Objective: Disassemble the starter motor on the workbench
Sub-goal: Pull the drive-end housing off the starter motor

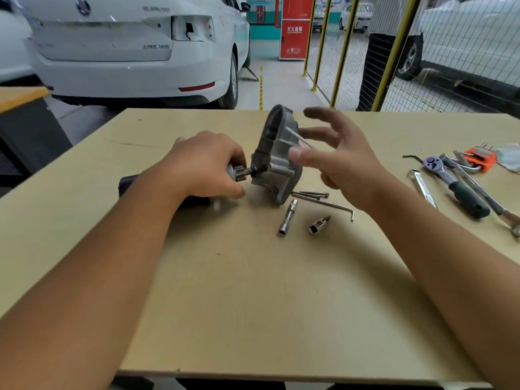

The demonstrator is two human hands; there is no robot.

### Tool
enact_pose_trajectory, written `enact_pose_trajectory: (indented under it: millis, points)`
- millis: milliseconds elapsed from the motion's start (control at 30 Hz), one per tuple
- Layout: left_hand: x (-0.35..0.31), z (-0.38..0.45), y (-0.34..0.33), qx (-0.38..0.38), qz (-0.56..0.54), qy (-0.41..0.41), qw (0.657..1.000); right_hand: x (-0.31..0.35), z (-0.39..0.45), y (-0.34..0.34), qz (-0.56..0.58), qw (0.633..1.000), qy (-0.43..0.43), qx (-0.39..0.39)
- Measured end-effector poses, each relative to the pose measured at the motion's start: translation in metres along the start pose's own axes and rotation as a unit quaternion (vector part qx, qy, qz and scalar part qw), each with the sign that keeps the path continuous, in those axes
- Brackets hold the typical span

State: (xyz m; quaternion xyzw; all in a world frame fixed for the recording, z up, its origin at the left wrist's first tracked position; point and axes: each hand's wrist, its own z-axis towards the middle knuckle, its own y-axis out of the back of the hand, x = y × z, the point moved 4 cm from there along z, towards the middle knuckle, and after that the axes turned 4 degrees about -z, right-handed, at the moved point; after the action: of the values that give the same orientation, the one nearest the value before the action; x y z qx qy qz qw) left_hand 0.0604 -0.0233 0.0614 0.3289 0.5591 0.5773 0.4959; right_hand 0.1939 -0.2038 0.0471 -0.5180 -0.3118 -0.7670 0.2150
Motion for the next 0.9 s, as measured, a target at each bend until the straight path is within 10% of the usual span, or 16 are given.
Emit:
enact_pose_trajectory:
  millis: [233,600,900]
  points:
    - [0.005,-0.004,0.001,0.001,-0.056,-0.001,0.998,-0.008,0.023,-0.031,0.019,0.984,-0.027,0.174]
    - [0.016,-0.007,0.005,0.005,-0.134,0.029,0.991,-0.019,0.027,0.006,0.081,0.995,0.002,0.062]
    - [0.013,-0.005,-0.002,0.005,-0.063,-0.003,0.998,-0.038,0.027,0.024,0.059,0.988,-0.141,0.037]
